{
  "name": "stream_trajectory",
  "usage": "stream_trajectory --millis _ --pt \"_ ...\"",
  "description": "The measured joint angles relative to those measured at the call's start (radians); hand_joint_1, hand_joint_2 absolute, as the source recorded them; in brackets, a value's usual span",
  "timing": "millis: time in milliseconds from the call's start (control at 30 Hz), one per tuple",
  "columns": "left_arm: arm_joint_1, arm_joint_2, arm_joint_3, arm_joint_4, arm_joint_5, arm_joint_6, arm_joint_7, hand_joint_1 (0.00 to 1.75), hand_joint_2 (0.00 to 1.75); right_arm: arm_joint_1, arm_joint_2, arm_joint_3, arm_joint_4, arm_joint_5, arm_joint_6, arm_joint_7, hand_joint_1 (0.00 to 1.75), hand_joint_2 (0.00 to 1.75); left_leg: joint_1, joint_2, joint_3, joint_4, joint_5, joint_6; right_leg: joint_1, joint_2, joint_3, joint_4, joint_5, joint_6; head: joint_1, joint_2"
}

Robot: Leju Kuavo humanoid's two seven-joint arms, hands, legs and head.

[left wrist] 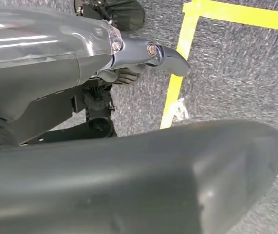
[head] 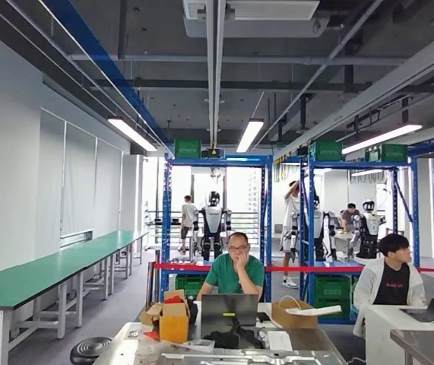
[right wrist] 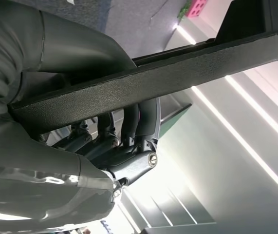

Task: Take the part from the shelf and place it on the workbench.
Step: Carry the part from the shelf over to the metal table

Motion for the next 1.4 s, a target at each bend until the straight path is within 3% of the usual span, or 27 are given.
stream_trajectory --millis 67,133,200,267,300,333,400,433,467,633,700,767,800,833,867,933,1000,1067,1167,1267,1300,1333,1400 --pt "0.000 0.000 0.000 0.000 0.000 0.000 0.000 0.00 1.75 0.000 0.000 0.000 0.000 0.000 0.000 0.000 1.75 1.75 0.004 0.000 0.001 -0.005 -0.001 -0.014 0.008 0.001 0.000 -0.003 -0.004 -0.022 0.001 0.000" --pt "-0.001 -0.001 0.000 0.000 0.000 0.000 -0.001 0.00 1.75 -0.001 0.001 0.000 -0.001 0.000 0.000 0.000 1.75 1.75 0.008 0.002 -0.007 0.018 -0.018 -0.019 0.010 0.000 0.005 -0.007 -0.005 -0.040 0.001 0.000" --pt "-0.001 -0.001 -0.001 0.000 0.000 0.000 -0.001 0.00 1.75 -0.002 0.002 0.000 -0.001 0.000 0.000 0.000 1.75 1.75 0.005 0.004 -0.055 0.117 -0.064 -0.015 0.014 -0.003 0.011 -0.009 -0.009 -0.055 0.001 0.000" --pt "0.002 -0.001 0.000 0.000 0.000 0.000 -0.001 0.00 1.75 -0.002 0.002 0.000 -0.001 0.000 0.000 0.000 1.75 1.75 -0.001 0.004 -0.127 0.247 -0.105 -0.009 0.021 -0.004 0.017 -0.009 -0.015 -0.065 0.001 0.000" --pt "0.004 -0.001 0.000 0.000 0.000 0.000 -0.001 0.00 1.75 0.000 0.002 0.000 -0.001 0.000 0.000 0.000 1.75 1.75 -0.003 0.004 -0.149 0.278 -0.103 -0.006 0.024 -0.003 0.021 -0.009 -0.018 -0.067 0.001 0.000" --pt "0.005 -0.001 0.000 0.000 0.000 0.000 -0.001 0.00 1.75 0.001 0.002 0.000 -0.001 0.000 0.001 0.000 1.75 1.75 -0.006 0.004 -0.154 0.271 -0.081 -0.003 0.027 -0.001 0.027 -0.009 -0.023 -0.068 0.001 0.000" --pt "0.006 0.000 0.000 0.000 0.000 0.000 -0.001 0.00 1.75 0.001 0.002 0.000 -0.001 0.000 0.001 0.000 1.75 1.75 -0.010 0.004 -0.119 0.167 -0.003 0.007 0.029 0.002 0.042 -0.008 -0.036 -0.066 0.001 0.000" --pt "0.005 0.000 0.000 0.000 0.000 0.000 -0.001 0.00 1.75 0.001 0.002 0.000 -0.001 0.000 0.001 -0.001 1.75 1.75 -0.012 0.004 -0.096 0.112 0.027 0.010 0.032 0.003 0.049 -0.007 -0.043 -0.062 0.001 0.000" --pt "0.004 0.000 0.000 0.000 0.000 0.000 -0.001 0.00 1.75 0.000 0.002 0.000 -0.001 0.000 0.001 -0.001 1.75 1.75 -0.014 0.004 -0.076 0.067 0.039 0.013 0.033 0.003 0.053 -0.005 -0.049 -0.057 0.002 0.000" --pt "0.004 0.001 -0.001 0.000 0.000 0.000 -0.001 0.00 1.75 -0.002 0.002 0.000 -0.003 0.000 0.001 -0.001 1.75 1.75 -0.016 -0.002 -0.054 0.028 0.018 0.028 0.032 0.001 0.050 0.008 -0.071 -0.033 0.002 0.000" --pt "0.002 0.001 -0.001 0.000 0.000 0.000 -0.002 0.00 1.75 -0.003 0.001 0.000 -0.003 0.000 0.001 -0.001 1.75 1.75 -0.014 -0.001 -0.046 0.025 0.013 0.037 0.029 0.000 0.006 0.095 -0.109 -0.025 0.002 0.000" --pt "0.002 0.001 -0.001 0.000 0.000 0.000 -0.001 0.00 1.75 -0.002 -0.001 0.000 -0.003 0.000 0.001 -0.001 1.75 1.75 -0.015 -0.001 -0.040 0.026 0.006 0.043 0.028 0.000 -0.075 0.226 -0.145 -0.021 0.002 0.000" --pt "0.002 0.001 -0.001 0.000 0.000 0.000 -0.001 0.00 1.75 0.000 -0.003 0.000 -0.002 0.000 0.001 -0.001 1.75 1.75 -0.015 -0.001 -0.035 0.026 0.003 0.044 0.028 0.000 -0.105 0.265 -0.145 -0.020 0.002 0.000" --pt "0.003 0.001 -0.001 0.000 0.000 0.000 -0.001 0.00 1.75 0.001 -0.004 0.000 -0.002 0.000 0.001 -0.001 1.75 1.75 -0.016 -0.002 -0.030 0.026 -0.001 0.045 0.028 0.000 -0.117 0.267 -0.125 -0.020 0.002 0.000" --pt "0.003 0.001 -0.001 0.000 0.000 0.000 0.000 0.00 1.75 0.002 -0.005 0.000 -0.002 0.000 0.001 -0.001 1.75 1.75 -0.017 -0.004 -0.022 0.026 -0.006 0.044 0.028 0.000 -0.110 0.230 -0.088 -0.022 0.002 0.000" --pt "0.002 0.000 -0.001 0.000 0.000 0.000 0.001 0.00 1.75 0.001 -0.006 0.000 -0.002 0.000 0.001 -0.001 1.75 1.75 -0.018 -0.006 -0.007 0.024 -0.016 0.041 0.033 0.000 -0.066 0.103 -0.006 -0.032 0.002 0.000" --pt "0.001 -0.001 -0.001 0.000 0.000 0.000 0.002 0.00 1.75 -0.001 -0.006 0.000 -0.003 -0.001 0.001 -0.001 1.75 1.75 -0.016 -0.006 -0.001 0.021 -0.022 0.035 0.042 0.000 -0.035 0.021 0.025 -0.047 0.002 0.000" --pt "0.001 -0.003 -0.001 0.000 -0.001 0.000 0.004 0.00 1.75 -0.002 -0.006 0.000 -0.003 0.000 0.001 -0.001 1.75 1.75 -0.015 -0.005 -0.002 0.016 -0.023 0.025 0.047 0.001 -0.029 0.004 0.016 -0.057 0.002 0.001" --pt "-0.001 -0.005 -0.001 0.000 -0.002 0.000 0.002 0.00 1.75 -0.003 -0.004 0.000 -0.005 0.000 0.001 -0.001 1.75 1.75 -0.015 -0.001 -0.010 0.044 -0.046 0.014 0.038 0.000 -0.007 -0.023 0.016 -0.067 0.002 0.001" --pt "0.000 -0.004 -0.001 0.000 -0.002 0.000 0.001 0.00 1.75 -0.004 -0.003 0.000 -0.005 -0.001 0.001 -0.002 1.75 1.75 -0.015 0.000 -0.098 0.210 -0.109 0.006 0.036 -0.004 0.012 -0.031 0.009 -0.075 0.002 0.000" --pt "0.002 -0.004 -0.001 0.000 -0.002 0.000 0.001 0.00 1.75 -0.003 -0.003 0.000 -0.004 -0.001 0.002 -0.002 1.75 1.75 -0.013 0.000 -0.128 0.254 -0.116 0.003 0.036 -0.004 0.016 -0.031 0.005 -0.075 0.002 0.000" --pt "0.003 -0.004 -0.001 0.000 -0.002 0.000 0.001 0.00 1.75 -0.002 -0.003 0.000 -0.003 0.000 0.002 -0.002 1.75 1.75 -0.011 0.000 -0.143 0.266 -0.105 -0.001 0.035 -0.003 0.021 -0.030 0.000 -0.074 0.002 0.000" --pt "0.004 -0.003 -0.001 0.000 -0.002 0.000 0.001 0.00 1.75 0.000 -0.003 0.001 -0.002 0.000 0.002 -0.001 1.75 1.75 -0.005 0.001 -0.121 0.187 -0.033 -0.008 0.032 -0.001 0.034 -0.026 -0.013 -0.066 0.002 0.000"
